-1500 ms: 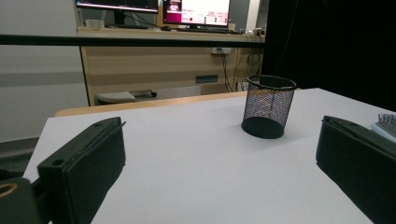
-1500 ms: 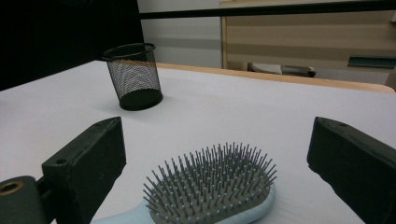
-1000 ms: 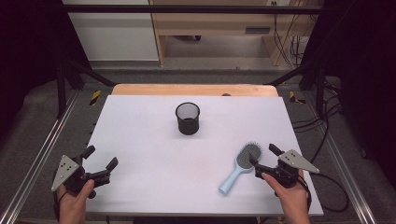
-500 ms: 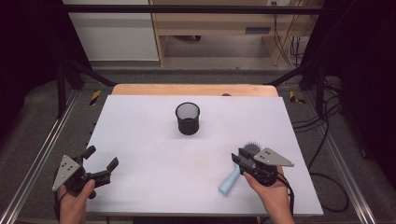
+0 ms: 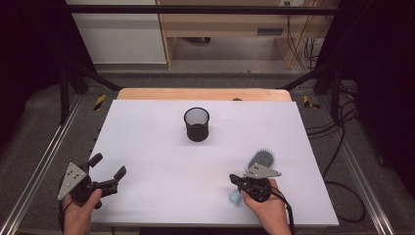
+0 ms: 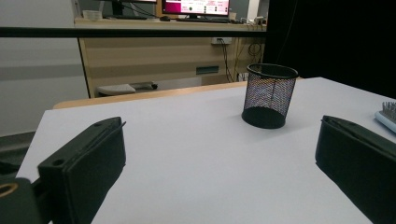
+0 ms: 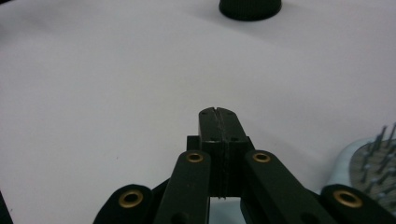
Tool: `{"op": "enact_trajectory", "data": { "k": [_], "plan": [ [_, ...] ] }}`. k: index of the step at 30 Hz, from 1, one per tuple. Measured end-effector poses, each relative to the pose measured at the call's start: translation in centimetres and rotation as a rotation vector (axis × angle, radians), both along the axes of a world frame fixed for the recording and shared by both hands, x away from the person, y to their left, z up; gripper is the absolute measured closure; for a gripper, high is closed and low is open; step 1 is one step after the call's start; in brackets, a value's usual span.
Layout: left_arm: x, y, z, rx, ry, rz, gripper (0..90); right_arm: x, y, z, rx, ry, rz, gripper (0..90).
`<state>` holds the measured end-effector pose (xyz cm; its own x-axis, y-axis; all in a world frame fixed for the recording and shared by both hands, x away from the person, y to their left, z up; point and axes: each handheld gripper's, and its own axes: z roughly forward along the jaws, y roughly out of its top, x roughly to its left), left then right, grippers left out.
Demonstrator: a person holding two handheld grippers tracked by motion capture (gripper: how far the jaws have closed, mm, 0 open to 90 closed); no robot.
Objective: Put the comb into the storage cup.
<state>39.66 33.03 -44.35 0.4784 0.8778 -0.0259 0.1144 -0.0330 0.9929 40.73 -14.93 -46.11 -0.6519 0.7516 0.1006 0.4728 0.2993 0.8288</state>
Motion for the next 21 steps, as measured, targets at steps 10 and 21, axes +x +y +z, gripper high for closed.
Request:
{"op": "enact_trajectory", "data": {
  "k": [10, 21],
  "plan": [
    [-0.1, 0.0, 0.1, -0.001, -0.004, -0.005, 2.0, -0.8, 1.1, -1.3, -0.116, 0.083, 0.031, 90.0],
    [-0.1, -0.2, -0.1, 0.002, 0.004, -0.007, 2.2, -0.8, 0.6, -0.3, -0.196, 0.139, 0.065, 90.0]
  ]
}}
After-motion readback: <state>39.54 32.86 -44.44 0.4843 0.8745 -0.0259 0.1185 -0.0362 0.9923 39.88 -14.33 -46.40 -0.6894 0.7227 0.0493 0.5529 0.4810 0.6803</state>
